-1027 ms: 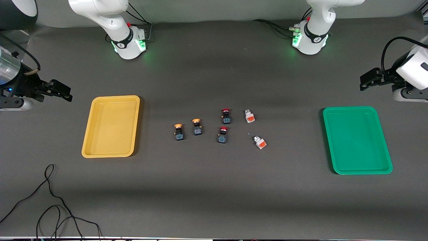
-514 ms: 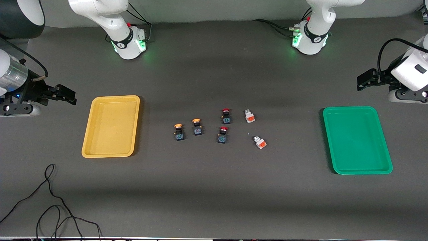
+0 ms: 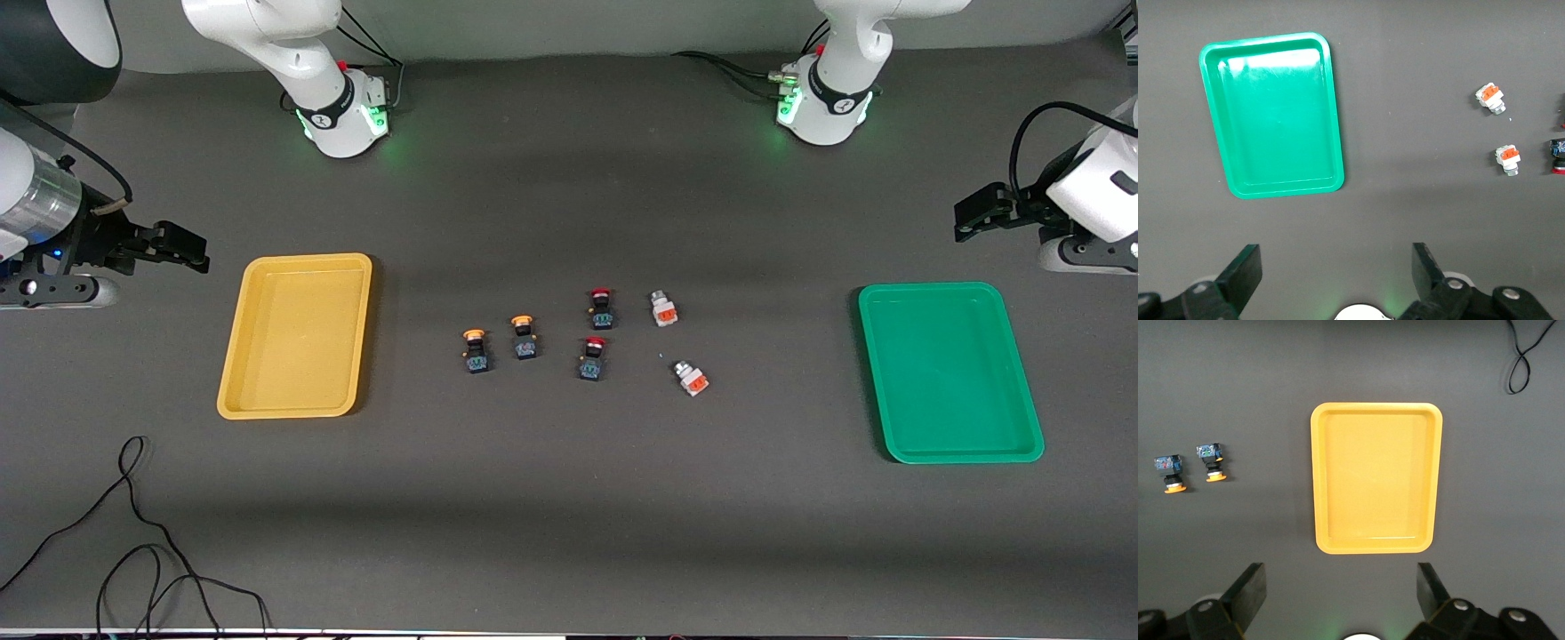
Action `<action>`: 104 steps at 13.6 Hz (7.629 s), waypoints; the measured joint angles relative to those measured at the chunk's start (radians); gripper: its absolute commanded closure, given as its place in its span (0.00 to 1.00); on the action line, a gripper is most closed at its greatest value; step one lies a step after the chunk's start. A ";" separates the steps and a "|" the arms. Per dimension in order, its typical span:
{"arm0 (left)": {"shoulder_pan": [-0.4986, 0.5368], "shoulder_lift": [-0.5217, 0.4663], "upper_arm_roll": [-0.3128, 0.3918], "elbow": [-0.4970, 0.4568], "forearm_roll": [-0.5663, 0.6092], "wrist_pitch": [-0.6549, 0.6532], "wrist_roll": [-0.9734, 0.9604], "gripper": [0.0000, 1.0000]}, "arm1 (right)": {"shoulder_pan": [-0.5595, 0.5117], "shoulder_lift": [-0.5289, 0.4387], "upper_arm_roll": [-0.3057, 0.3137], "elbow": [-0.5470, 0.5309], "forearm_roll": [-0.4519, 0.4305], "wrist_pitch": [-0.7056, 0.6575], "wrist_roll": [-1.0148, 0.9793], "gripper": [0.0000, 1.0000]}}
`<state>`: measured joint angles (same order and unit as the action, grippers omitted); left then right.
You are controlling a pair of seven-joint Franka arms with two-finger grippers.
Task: Place green and yellow buttons in trays
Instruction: 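Approach the blue button with the right gripper while the left gripper approaches, then grasp the blue button with the right gripper while the left gripper grasps white, then place the blue button in the yellow tray while the left gripper places white, then reach the second blue button with the right gripper while the left gripper reaches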
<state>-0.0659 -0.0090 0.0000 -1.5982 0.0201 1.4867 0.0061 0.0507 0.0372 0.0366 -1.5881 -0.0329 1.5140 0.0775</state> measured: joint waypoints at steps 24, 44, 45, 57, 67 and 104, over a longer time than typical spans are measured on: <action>-0.196 0.052 -0.198 -0.168 -0.113 0.263 -0.702 0.00 | 0.365 0.258 0.012 -0.345 0.087 0.569 0.434 0.00; -0.365 0.485 -0.197 -0.394 0.120 0.976 -1.153 0.03 | 0.419 0.512 -0.012 -0.351 0.087 0.952 0.456 1.00; -0.365 0.504 -0.197 -0.394 0.124 1.005 -1.153 0.03 | 0.419 0.486 -0.022 -0.335 0.087 0.896 0.456 1.00; -0.414 0.552 -0.195 -0.412 0.131 1.043 -1.047 0.93 | 0.414 0.178 -0.399 -0.334 0.084 0.396 0.011 1.00; -0.363 0.495 -0.187 -0.404 0.126 0.996 -0.978 1.00 | 0.418 0.181 -0.517 -0.720 0.084 0.865 -0.182 1.00; 0.330 0.533 -0.171 -0.086 0.134 0.541 -0.056 0.02 | 0.793 0.341 -0.436 -0.291 0.316 0.635 0.444 0.00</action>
<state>0.2638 0.5237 -0.1706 -1.6841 0.1544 2.0278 -0.0499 0.8435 0.3784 -0.3998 -1.8790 0.2829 2.1490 0.5216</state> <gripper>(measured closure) 0.013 0.000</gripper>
